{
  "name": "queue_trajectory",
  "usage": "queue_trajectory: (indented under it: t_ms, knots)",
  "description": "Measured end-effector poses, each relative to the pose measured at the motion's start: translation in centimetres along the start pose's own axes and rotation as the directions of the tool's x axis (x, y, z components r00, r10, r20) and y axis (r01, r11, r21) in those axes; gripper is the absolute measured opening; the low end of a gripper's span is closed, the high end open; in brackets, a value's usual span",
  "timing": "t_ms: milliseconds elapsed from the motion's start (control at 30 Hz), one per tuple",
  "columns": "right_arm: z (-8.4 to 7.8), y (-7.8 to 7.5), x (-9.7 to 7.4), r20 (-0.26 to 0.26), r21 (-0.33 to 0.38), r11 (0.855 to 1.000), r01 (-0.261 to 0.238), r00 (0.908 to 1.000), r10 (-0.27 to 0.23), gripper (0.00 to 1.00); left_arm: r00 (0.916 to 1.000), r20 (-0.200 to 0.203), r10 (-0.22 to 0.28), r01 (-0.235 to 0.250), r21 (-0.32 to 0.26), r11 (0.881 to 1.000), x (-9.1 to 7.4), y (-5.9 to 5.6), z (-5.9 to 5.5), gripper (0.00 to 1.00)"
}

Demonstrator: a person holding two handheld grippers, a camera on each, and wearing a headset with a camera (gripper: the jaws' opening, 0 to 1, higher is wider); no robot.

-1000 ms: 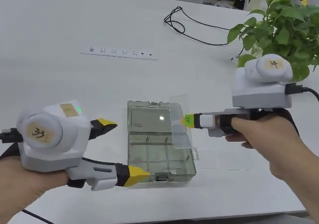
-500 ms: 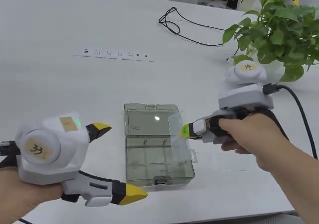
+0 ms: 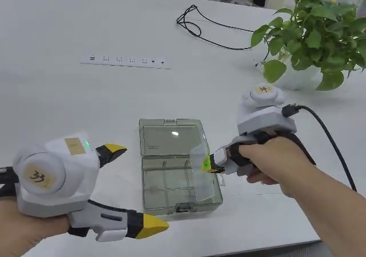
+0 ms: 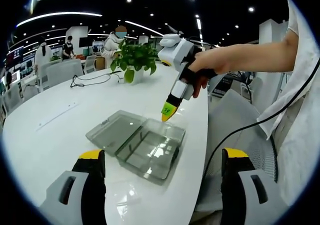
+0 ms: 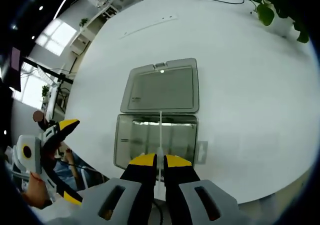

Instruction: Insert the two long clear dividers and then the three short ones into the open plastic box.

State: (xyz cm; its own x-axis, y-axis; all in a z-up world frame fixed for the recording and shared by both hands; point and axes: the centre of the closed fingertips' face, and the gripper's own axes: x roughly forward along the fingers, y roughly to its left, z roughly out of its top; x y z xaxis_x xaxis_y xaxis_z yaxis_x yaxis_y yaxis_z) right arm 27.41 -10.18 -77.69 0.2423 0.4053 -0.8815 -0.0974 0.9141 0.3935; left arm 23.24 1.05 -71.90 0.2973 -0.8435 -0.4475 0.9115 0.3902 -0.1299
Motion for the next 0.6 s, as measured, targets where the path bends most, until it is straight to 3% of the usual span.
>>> queue_trajectory:
  t_ms: [600]
  knots:
    - [-0.4,-0.6,1.4,-0.021,0.028,1.000,0.009,0.9998,-0.008,0.06,0.9999,0.014,0.003,-0.002,-0.033,0.999,0.4,0.1,-0.1,0.98]
